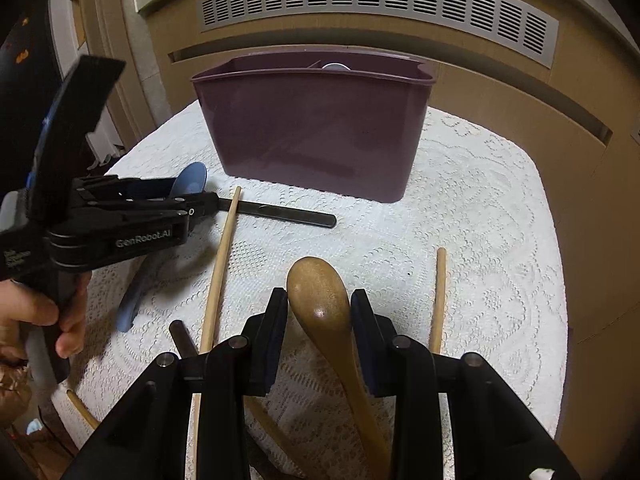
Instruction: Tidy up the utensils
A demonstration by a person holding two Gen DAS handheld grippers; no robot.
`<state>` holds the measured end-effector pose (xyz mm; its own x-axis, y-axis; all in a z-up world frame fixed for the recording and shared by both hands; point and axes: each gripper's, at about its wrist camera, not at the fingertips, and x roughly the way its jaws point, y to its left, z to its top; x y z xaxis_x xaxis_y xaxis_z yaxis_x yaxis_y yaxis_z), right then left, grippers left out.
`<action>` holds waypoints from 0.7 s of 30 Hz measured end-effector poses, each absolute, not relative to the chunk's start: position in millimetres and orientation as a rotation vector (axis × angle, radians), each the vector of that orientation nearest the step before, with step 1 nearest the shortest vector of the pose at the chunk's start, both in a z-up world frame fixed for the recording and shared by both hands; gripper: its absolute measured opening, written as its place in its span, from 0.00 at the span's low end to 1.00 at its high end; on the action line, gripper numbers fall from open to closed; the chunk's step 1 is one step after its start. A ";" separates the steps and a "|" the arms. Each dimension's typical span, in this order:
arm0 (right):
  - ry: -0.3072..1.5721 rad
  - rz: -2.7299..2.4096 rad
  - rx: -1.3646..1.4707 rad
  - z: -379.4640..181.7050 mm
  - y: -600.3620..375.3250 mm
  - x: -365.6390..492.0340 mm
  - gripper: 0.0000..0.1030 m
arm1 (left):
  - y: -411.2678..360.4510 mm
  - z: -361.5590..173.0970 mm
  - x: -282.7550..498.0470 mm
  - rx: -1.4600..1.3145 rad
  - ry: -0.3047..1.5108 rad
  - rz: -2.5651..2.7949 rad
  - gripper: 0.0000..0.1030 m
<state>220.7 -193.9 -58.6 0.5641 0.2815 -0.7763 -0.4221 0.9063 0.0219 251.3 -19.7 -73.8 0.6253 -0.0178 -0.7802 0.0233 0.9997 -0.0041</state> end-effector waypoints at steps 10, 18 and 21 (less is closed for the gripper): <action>0.859 0.429 -0.105 -55.2 -198.5 217.9 0.30 | -22.2 -59.6 216.4 0.058 0.785 -0.116 0.34; 0.819 0.401 -0.118 -36.8 -198.0 202.7 0.29 | -14.8 -14.3 167.4 0.040 0.639 -0.170 0.34; 0.788 0.392 -0.125 -22.1 -195.8 191.8 0.28 | -9.7 5.9 154.3 0.031 0.569 -0.181 0.34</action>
<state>191.8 -195.8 -22.1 0.6375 0.2964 -0.7111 -0.3888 0.9206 0.0352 154.3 -9.7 5.9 0.8268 -0.1622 -0.5386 0.1793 0.9836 -0.0208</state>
